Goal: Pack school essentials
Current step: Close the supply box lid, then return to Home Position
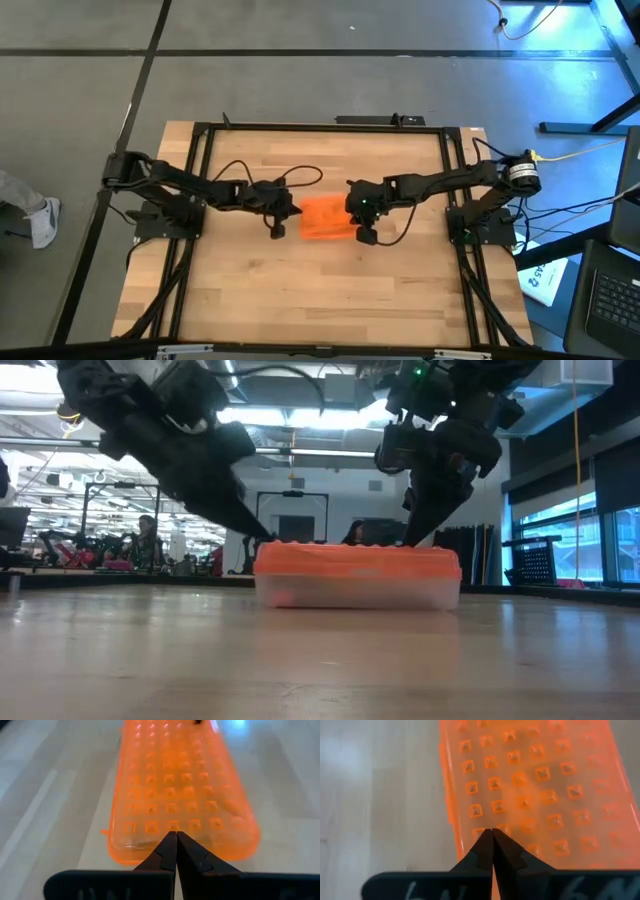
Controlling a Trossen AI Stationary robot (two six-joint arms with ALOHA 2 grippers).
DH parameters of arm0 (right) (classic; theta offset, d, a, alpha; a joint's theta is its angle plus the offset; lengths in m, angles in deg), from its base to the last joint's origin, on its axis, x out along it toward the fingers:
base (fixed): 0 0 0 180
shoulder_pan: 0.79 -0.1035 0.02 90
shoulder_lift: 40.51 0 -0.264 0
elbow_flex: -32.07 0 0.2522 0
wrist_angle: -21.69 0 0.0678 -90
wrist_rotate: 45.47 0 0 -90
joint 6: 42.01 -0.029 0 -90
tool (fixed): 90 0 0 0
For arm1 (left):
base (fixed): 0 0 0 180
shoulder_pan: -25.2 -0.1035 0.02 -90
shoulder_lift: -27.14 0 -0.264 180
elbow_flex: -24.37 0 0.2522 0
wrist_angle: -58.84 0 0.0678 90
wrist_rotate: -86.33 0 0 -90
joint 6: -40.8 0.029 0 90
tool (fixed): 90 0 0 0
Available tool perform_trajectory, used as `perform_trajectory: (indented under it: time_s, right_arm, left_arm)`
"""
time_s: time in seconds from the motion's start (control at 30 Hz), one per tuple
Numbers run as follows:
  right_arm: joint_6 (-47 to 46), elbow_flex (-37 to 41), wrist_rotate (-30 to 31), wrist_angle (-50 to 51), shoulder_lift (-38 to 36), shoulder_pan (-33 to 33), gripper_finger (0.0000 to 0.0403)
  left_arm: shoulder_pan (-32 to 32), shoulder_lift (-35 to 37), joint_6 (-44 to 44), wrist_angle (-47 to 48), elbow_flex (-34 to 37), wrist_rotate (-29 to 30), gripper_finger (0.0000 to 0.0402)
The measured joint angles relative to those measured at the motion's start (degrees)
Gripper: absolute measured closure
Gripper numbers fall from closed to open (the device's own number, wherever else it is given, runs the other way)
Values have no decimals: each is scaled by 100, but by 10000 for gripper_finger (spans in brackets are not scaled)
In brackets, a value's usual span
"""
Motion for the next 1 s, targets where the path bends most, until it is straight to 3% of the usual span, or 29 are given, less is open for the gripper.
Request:
perform_trajectory:
  time_s: [0.3, 0.47, 0.63, 1.0]
  right_arm:
    - [274, -443, 498, 268, -682, 43, 400]
    - [328, -543, 514, 227, -1442, 239, 401]
    - [575, -497, 509, 292, -2385, 393, 400]
    - [-167, 1421, 785, -379, -4940, 498, 401]
  left_arm:
    - [0, 1716, -86, 1110, -2, 326, 401]
    - [-11, 2904, -142, 1808, -4, 783, 401]
    - [-9, 4077, -399, 2589, -11, 872, 401]
    - [-9, 6642, -517, 4043, -7, 1496, 401]
